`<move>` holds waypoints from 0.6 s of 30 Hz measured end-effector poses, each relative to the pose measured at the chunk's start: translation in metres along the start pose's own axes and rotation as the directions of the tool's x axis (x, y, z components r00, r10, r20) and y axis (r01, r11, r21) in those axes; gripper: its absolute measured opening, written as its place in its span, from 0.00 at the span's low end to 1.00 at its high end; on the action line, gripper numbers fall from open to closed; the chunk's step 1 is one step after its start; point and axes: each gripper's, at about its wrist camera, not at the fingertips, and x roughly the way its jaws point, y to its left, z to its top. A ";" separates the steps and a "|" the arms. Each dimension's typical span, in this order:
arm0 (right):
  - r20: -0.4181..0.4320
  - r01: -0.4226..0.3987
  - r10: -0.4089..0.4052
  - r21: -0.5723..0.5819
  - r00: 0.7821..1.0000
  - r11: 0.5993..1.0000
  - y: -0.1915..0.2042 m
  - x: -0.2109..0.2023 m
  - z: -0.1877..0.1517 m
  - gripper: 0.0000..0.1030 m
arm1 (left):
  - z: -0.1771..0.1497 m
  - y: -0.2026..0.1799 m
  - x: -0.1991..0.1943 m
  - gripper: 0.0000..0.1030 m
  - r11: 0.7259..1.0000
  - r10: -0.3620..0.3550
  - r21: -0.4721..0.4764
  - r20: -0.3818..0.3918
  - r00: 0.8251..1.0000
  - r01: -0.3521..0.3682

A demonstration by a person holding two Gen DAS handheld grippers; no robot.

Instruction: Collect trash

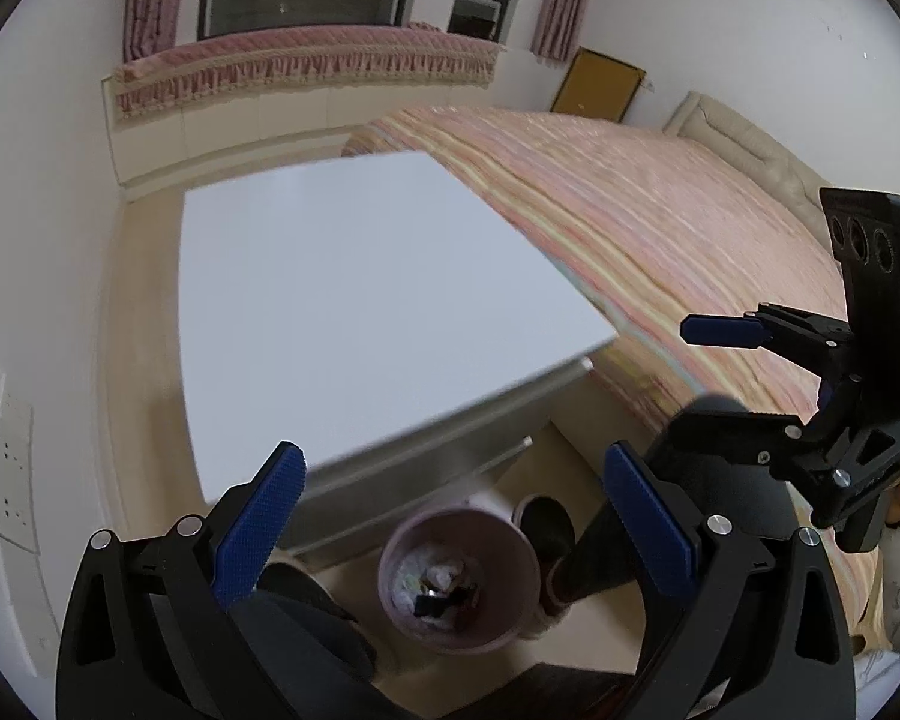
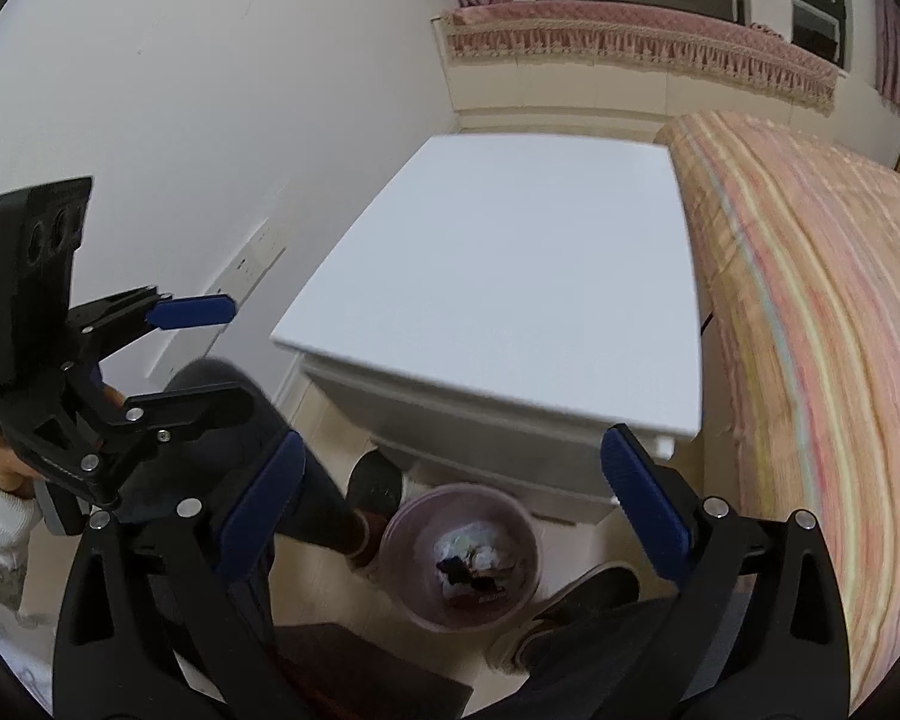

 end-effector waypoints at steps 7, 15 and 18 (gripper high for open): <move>0.056 0.043 -0.042 -0.019 0.998 0.999 -0.005 -0.004 0.041 0.96 | 0.036 0.010 -0.004 0.93 0.995 0.094 0.014 0.055 0.994 -0.095; 0.101 0.033 -0.030 -0.030 0.994 0.999 -0.009 -0.005 0.072 0.97 | 0.064 0.018 0.000 0.93 0.997 0.071 -0.001 0.081 0.994 -0.071; 0.098 0.037 -0.033 -0.040 0.995 0.999 -0.009 -0.003 0.076 0.97 | 0.070 0.021 0.001 0.94 0.997 0.080 -0.016 0.079 0.994 -0.079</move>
